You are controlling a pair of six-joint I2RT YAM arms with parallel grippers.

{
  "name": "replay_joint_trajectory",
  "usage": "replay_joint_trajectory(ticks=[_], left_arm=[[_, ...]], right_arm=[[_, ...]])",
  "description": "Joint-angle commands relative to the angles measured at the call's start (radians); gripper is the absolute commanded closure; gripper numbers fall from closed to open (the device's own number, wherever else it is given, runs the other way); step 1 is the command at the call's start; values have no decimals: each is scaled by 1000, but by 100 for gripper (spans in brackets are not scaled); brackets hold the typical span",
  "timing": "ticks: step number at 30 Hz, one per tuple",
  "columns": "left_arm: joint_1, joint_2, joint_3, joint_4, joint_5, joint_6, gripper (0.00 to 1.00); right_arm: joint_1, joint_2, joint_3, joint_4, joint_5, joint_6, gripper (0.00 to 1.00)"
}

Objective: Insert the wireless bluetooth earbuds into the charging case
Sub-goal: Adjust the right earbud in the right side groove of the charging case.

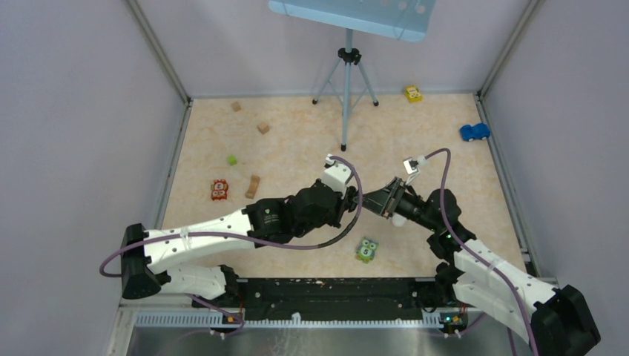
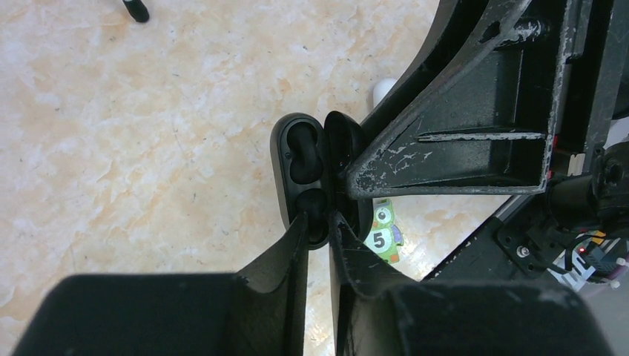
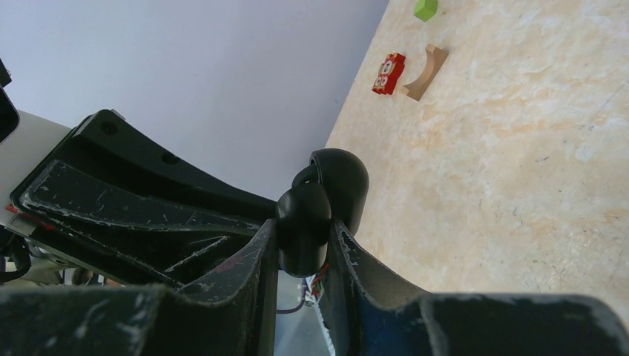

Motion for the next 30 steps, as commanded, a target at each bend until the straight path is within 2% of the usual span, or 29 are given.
replay_joint_trajectory(ticks=[1, 15, 20, 30], left_arm=[[0, 9, 15, 29, -7, 14, 83], [-1, 21, 74, 5, 68, 59, 100], [-1, 97, 182, -116, 91, 65, 100], [1, 114, 243, -185, 85, 53, 100]], right_arm=[[-7, -11, 42, 69, -16, 13, 100], [-5, 2, 43, 32, -18, -6, 100], [-6, 6, 42, 26, -21, -12, 100], [-5, 6, 42, 21, -23, -12, 100]])
